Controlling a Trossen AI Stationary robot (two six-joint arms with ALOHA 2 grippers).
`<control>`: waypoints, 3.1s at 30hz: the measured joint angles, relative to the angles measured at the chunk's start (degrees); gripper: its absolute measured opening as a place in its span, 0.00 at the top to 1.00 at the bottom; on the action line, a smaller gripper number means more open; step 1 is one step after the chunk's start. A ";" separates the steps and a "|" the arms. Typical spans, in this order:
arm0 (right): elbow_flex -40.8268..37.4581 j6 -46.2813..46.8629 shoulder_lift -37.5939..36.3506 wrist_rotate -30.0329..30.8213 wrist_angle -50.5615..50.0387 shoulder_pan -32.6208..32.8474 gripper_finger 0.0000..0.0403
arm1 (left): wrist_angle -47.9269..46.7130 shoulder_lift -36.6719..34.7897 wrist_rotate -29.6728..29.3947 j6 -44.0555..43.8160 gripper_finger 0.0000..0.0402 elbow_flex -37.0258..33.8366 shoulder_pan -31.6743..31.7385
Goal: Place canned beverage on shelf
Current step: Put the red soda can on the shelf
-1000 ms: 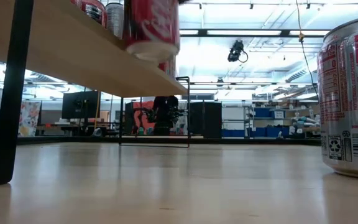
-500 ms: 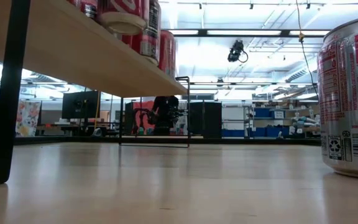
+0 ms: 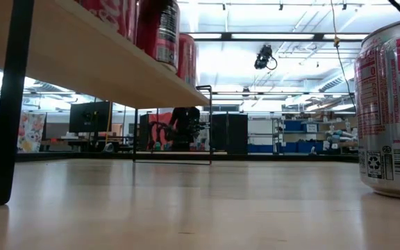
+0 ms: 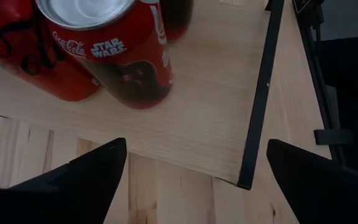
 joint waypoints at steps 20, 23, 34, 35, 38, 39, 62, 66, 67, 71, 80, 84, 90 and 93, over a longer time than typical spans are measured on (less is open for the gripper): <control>0.61 -3.19 -0.04 -1.49 1.94 -1.36 0.09 | -0.02 0.00 0.02 -0.24 0.00 0.00 -0.02; 0.63 -3.92 -1.55 0.76 2.11 -0.49 0.10 | -0.04 -0.01 0.02 -0.22 0.00 0.00 0.00; 0.61 -10.84 -5.86 8.98 2.87 3.10 0.10 | -0.02 -0.01 0.02 -0.73 0.00 0.00 -0.01; 0.61 -11.07 -6.19 9.11 1.99 3.50 0.10 | -0.02 0.00 0.02 -0.79 0.00 0.00 -0.02; 0.61 -10.48 -6.97 9.08 -2.45 4.48 0.10 | -0.01 0.00 0.02 -0.79 0.00 0.00 0.00; 0.61 -9.85 -7.06 8.98 -4.38 4.64 0.10 | -0.01 -0.01 0.02 -0.79 0.00 0.00 0.00; -14.06 8.16 -6.92 6.82 -3.12 4.82 0.14 | 0.19 0.02 -11.69 -2.59 0.00 -0.15 0.20; -14.62 8.96 -6.94 5.58 -2.76 5.11 0.14 | 3.30 -0.02 -11.02 -3.64 0.00 -3.11 -0.14; -14.62 8.68 -6.92 4.86 -2.31 5.35 0.14 | 4.37 -0.02 -10.06 -3.50 0.00 -4.01 -0.28; -14.62 6.36 -6.94 0.03 0.97 5.99 0.14 | 7.99 0.02 -6.48 -2.67 0.00 -6.97 -0.50; -14.62 -0.31 -6.94 -2.15 11.72 6.74 0.14 | 20.39 0.02 -0.79 4.77 0.00 -8.15 -2.14; -16.87 -1.97 -6.96 -2.20 17.40 6.74 0.14 | 23.39 0.28 -3.91 7.18 0.00 -8.15 -2.12; -22.47 -4.42 -6.93 -1.54 26.56 6.81 0.14 | 23.43 3.61 -8.71 7.63 0.00 -8.17 -2.10; -23.54 -4.54 -6.85 -0.09 27.21 7.03 0.14 | 23.39 5.75 -10.24 7.63 0.00 -8.17 -1.47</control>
